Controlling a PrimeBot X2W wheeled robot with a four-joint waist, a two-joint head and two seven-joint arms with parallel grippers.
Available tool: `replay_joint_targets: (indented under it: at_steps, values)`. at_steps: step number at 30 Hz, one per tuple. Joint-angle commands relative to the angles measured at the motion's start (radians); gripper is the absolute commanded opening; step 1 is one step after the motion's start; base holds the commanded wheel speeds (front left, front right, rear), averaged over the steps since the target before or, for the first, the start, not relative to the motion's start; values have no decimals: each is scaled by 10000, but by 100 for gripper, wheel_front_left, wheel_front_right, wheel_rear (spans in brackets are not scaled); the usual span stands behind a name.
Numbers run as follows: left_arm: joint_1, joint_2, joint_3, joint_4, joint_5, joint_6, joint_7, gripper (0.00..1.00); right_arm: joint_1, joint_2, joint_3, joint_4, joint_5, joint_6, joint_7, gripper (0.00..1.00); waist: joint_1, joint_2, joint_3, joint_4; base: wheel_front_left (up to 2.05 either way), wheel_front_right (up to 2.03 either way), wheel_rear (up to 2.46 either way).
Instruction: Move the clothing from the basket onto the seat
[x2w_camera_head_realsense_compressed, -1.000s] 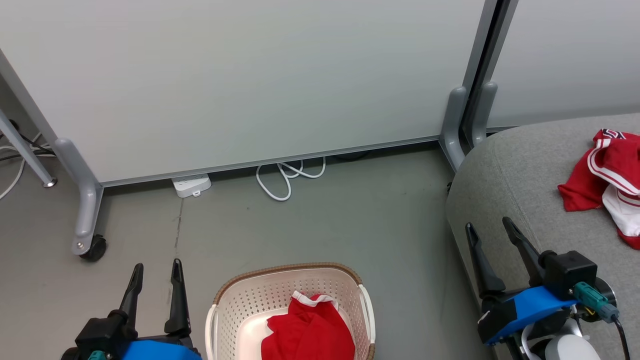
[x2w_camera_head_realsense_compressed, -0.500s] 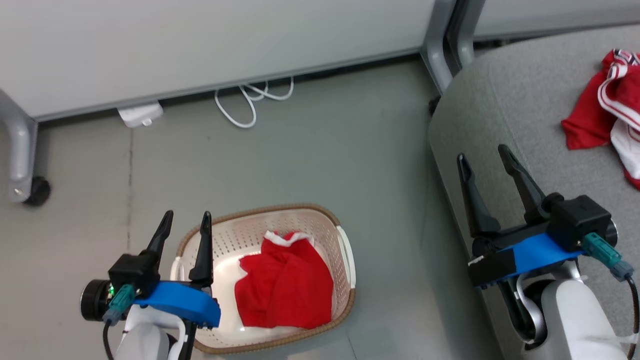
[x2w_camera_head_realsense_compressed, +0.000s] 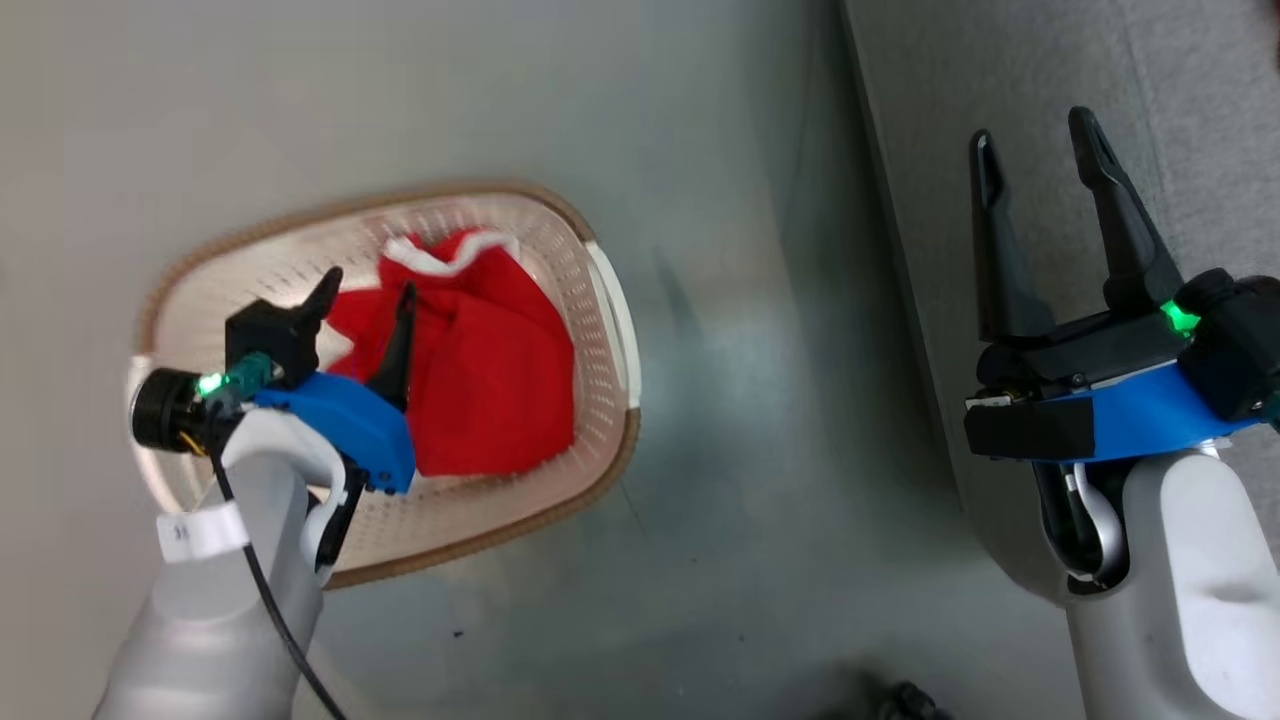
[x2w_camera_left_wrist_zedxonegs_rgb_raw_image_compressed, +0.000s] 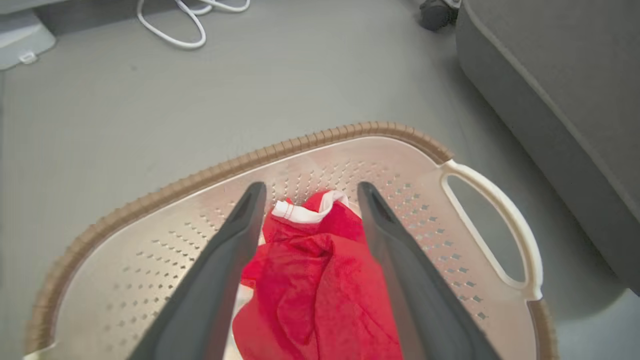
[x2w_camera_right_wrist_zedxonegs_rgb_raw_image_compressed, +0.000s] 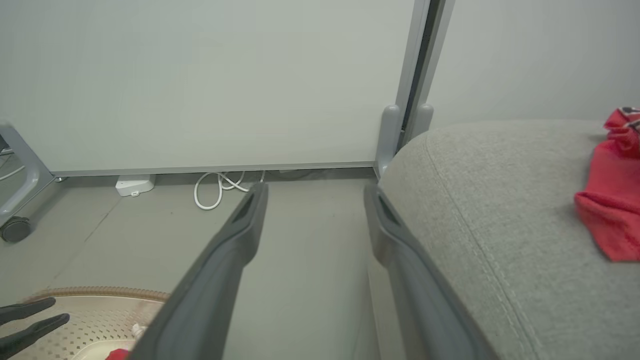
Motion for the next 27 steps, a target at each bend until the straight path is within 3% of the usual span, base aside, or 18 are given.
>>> replay_joint_targets:
  at_steps: [1, 7, 15, 25, 26, 27]
  values:
    - [-426, 62, -114, 216, -145, 3, 80, 100, -176, 33, 68, -23, 88, 3, -62, 100, -4, 0, 1486, -706, 0, 0, 0]
    - [-1444, 97, -796, 1315, -559, 3, 270, 100, -228, 33, 653, -51, 332, 3, -202, 100, -4, 0, 2243, -874, 0, 0, 0]
    - [-2355, 96, -931, 2657, -768, 39, 218, 100, -21, 26, 1084, -279, 369, 3, -337, 100, -4, 0, 2744, -1131, 0, 0, 0]
    - [-2835, -232, -1177, 4148, -725, 247, 761, 100, 543, 28, 1070, -619, 450, 3, -313, 100, -4, 0, 2594, -1276, 0, 0, 0]
    - [-2882, -242, -1221, 4262, -704, 255, 809, 41, 582, 28, 1073, -654, 462, 3, -314, 100, -4, 0, 2578, -1291, 0, 0, 0]
    - [-2907, -290, -1269, 4333, -710, 215, 859, 0, 622, 27, 1075, -682, 465, 3, -304, 100, -4, 0, 2566, -1311, 0, 0, 0]
